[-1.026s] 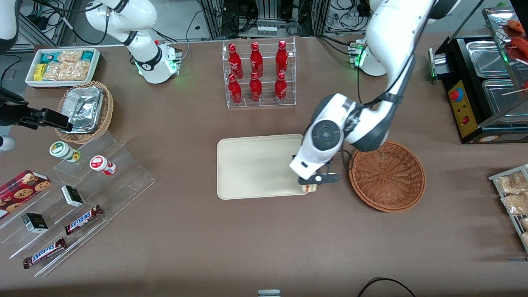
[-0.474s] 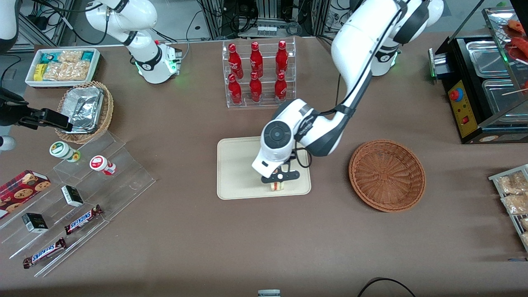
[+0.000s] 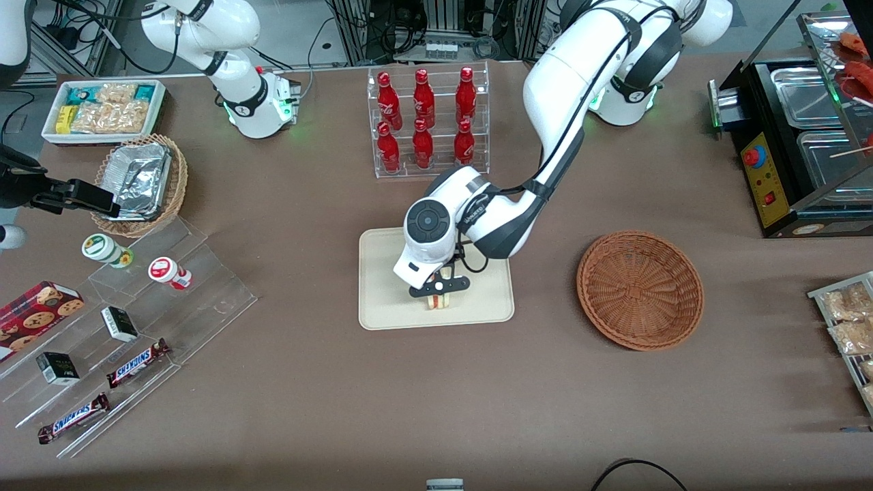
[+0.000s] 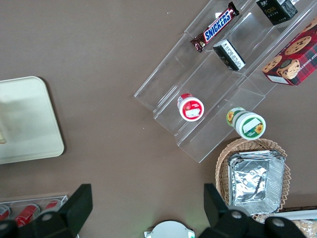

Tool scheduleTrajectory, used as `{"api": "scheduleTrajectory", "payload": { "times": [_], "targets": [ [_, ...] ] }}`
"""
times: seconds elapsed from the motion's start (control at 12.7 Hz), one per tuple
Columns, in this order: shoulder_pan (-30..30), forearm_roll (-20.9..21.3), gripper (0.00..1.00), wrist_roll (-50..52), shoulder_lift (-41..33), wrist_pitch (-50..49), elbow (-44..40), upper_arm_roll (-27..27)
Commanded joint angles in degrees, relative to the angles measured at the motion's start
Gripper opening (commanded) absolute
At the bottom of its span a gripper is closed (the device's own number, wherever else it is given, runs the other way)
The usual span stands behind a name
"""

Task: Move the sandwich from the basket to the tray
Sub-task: 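Lower the sandwich onto the tray and open the left gripper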

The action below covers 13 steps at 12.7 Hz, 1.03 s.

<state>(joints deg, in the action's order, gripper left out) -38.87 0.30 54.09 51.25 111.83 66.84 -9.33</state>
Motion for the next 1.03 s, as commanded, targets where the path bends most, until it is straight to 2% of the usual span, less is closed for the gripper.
{"api": "scheduleTrajectory", "payload": {
  "times": [0.0, 0.39, 0.47, 0.55, 0.63, 0.95],
  "targets": [
    [-0.6, -0.48, 0.0, 2.07, 1.83, -1.18, -2.76, 0.01],
    [-1.56, -0.39, 0.0, 5.41, 3.24, -0.22, -3.99, 0.27],
    [-1.48, -0.39, 0.44, 5.33, 3.24, 0.14, -3.99, 0.27],
    [-1.47, -0.39, 0.75, 5.24, 3.16, 0.14, -3.99, 0.36],
    [-1.47, -0.21, 1.0, 4.98, 2.98, 0.14, -3.99, 0.36],
    [-1.04, -0.39, 1.0, 4.71, 0.79, -2.22, -4.08, 0.45]
  ]
}}
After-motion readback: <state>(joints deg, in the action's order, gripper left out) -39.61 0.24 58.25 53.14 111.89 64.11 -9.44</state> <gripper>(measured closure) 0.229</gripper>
